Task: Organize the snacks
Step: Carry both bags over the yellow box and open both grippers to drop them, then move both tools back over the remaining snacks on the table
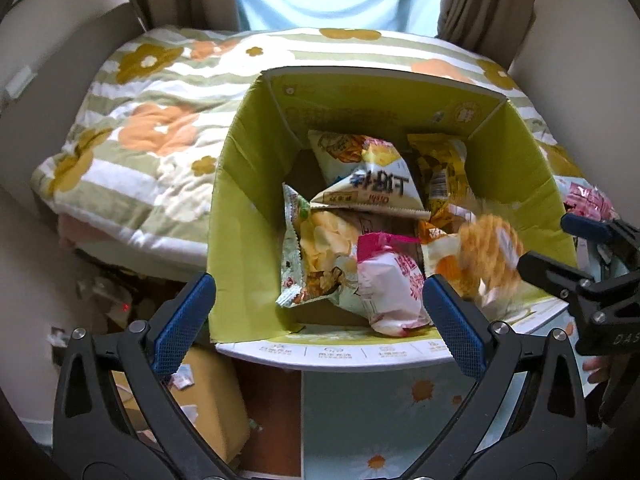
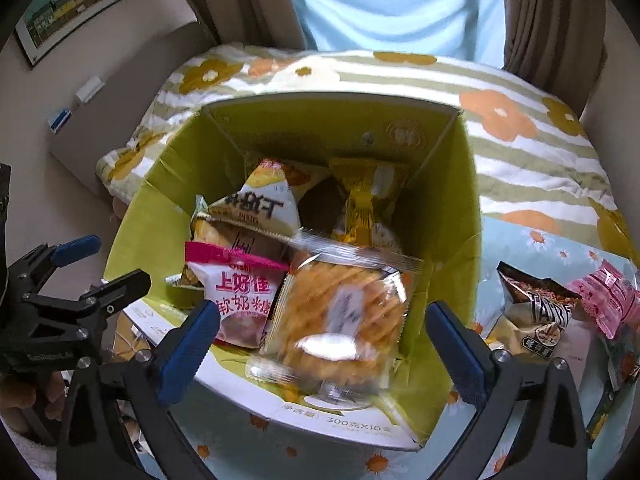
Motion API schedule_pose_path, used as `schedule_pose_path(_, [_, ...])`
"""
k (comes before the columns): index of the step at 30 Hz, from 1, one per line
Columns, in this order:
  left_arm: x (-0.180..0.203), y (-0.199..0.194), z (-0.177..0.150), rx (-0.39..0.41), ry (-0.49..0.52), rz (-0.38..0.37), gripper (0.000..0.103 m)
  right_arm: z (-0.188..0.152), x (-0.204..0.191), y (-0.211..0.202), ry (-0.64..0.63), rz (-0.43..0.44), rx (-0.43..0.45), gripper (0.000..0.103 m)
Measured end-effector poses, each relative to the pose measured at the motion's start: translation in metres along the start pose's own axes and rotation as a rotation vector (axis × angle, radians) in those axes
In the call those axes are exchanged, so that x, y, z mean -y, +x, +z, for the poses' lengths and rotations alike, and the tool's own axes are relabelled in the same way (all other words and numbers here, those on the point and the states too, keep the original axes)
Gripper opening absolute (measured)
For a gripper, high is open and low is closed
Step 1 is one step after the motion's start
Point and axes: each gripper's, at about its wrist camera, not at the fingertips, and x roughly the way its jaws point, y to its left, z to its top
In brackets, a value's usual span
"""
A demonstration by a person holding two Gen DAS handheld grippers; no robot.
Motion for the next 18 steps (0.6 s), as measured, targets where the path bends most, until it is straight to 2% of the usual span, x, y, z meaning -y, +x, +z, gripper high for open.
schedule_pose_path(12, [0.011,-0.015,-0.004,0.018,0.01,-0.041,0.103,-0.012,0.003,-0.027,0.024,0.015,0.029,0.102])
schedule_pose_path(18, [0.024,-0.021,-0.005,0.034,0.04,-0.114,0.103,-0.026,0.012,-0.046,0.079,-0.033,0.065,0.102])
